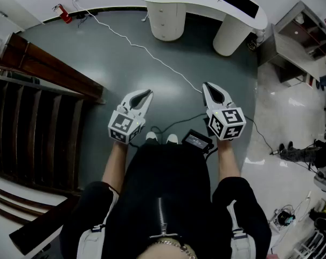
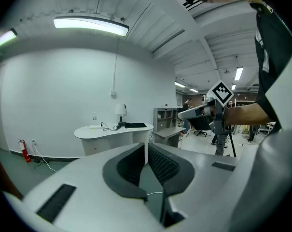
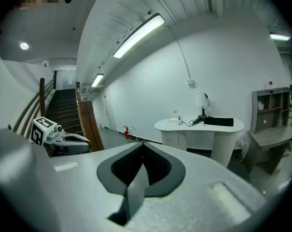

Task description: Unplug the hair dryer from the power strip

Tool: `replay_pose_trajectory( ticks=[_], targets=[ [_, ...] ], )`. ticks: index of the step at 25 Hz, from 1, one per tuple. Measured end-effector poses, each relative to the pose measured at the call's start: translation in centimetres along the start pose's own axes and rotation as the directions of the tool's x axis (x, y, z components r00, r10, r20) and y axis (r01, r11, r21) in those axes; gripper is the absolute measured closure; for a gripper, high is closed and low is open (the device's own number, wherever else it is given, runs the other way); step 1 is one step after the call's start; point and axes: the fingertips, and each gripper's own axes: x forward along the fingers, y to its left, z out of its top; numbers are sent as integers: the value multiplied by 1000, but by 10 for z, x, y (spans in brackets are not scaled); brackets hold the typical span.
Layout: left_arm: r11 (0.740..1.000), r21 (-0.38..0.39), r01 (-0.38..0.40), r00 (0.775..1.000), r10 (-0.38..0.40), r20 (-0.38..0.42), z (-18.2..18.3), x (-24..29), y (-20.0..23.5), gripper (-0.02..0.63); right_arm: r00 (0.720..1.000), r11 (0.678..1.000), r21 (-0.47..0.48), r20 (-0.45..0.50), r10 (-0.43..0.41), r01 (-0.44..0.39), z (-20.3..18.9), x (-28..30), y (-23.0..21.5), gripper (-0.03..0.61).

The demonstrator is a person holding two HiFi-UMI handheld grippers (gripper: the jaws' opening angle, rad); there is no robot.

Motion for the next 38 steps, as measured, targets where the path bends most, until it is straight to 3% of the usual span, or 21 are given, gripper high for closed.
replay_pose_trajectory(
  ticks=[5,18,32,38],
  targets=[
    [999,-32,14,1000,-15,-27,-9,-6,-21,592,999,1000,10,-33,-20,20,-13,-18,-1,574],
    [999,-24,27,999,-28,-35,-6,9,-32,592,996,996,-21,-4,-85,85,-17,-23,-17,574],
    [999,25,-31,999,32,-37,14,16,-23,592,1000,999,-46,-12,-29,29,-14,-19,-6,572],
    [999,-42,20,999,-21,-25,11,30,-9,599,1000,999,-48,-14,-19,19,-8,8,-9,572]
  ],
)
